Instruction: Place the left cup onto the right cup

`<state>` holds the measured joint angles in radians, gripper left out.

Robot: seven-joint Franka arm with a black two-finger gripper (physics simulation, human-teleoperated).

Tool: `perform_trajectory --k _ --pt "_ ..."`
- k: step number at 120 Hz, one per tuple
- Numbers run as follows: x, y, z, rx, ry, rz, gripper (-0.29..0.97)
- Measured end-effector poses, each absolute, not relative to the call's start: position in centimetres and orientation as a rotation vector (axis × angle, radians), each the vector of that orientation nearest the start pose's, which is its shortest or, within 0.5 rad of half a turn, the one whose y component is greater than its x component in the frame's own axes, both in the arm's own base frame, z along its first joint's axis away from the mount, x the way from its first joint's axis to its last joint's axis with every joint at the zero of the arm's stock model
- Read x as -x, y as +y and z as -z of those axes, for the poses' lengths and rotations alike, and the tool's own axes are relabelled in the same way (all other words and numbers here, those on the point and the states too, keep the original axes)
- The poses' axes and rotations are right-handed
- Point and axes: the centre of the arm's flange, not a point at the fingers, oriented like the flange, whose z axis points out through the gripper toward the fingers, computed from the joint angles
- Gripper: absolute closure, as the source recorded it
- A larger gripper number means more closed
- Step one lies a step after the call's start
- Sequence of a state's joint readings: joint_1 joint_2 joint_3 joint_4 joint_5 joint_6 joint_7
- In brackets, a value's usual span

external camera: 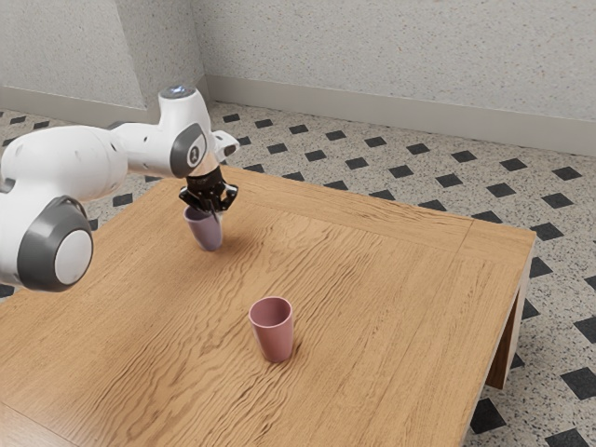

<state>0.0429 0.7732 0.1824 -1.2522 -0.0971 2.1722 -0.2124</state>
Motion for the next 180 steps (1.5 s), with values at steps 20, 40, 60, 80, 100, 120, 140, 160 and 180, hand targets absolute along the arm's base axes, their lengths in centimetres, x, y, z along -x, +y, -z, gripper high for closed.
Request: perform_trajectory --k 20,40,60,80,100,120,140,160,180 --pt "-75.2 13.1 -32.1 3.022 -0.657 0.241 0.77" --pt "-75.2 13.1 -33.3 3.02 -0.66 0.259 0.78" --pt "-74.7 13.2 -36.2 3.021 -0.672 0.269 0.78" --pt "-73.3 12.0 -40.0 3.031 -0.678 0.24 0.78" --pt "-71.9 8.0 -43.3 3.023 -0.63 0.194 0.78" --pt "-69.4 4.5 -45.8 3.005 -0.614 0.154 0.78" --pt "-66.7 0.7 -47.6 3.01 -0.626 0.126 0.78" --pt "-65.0 -3.2 -49.2 3.002 -0.637 0.117 0.78" --pt "-64.0 -6.3 -49.8 2.985 -0.662 0.118 0.78"
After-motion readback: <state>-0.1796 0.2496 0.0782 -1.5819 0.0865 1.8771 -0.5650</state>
